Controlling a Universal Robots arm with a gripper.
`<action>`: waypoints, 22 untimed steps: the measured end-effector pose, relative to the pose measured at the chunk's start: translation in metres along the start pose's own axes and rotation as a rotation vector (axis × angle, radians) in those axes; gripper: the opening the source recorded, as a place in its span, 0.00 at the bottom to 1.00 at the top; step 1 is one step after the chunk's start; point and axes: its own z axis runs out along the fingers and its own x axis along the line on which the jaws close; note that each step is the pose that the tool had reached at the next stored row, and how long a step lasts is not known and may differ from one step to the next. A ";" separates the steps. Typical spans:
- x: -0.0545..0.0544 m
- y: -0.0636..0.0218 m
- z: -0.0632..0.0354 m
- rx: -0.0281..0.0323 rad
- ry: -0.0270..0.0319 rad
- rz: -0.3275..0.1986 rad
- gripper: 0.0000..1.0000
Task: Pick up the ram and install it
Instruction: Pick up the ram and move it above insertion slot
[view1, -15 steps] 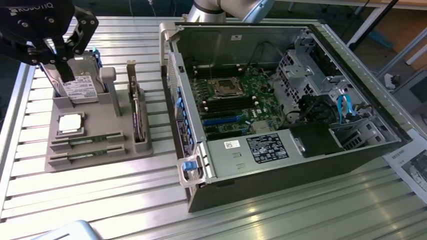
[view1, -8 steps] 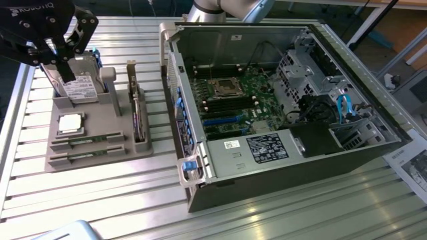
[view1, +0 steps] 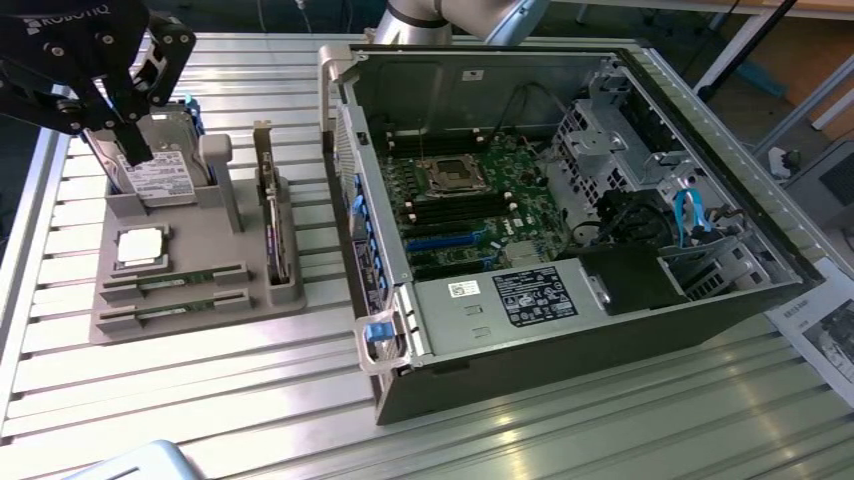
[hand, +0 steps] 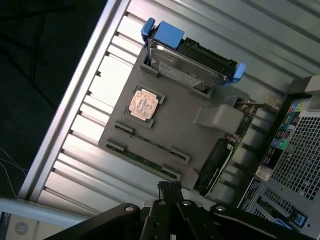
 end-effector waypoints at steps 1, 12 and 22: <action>0.000 -0.0001 0.0000 -0.0004 -0.0003 -0.011 0.10; 0.000 -0.0007 0.0000 -0.0034 -0.0032 -0.118 0.10; 0.000 -0.0012 0.0001 -0.0070 -0.0065 -0.241 0.10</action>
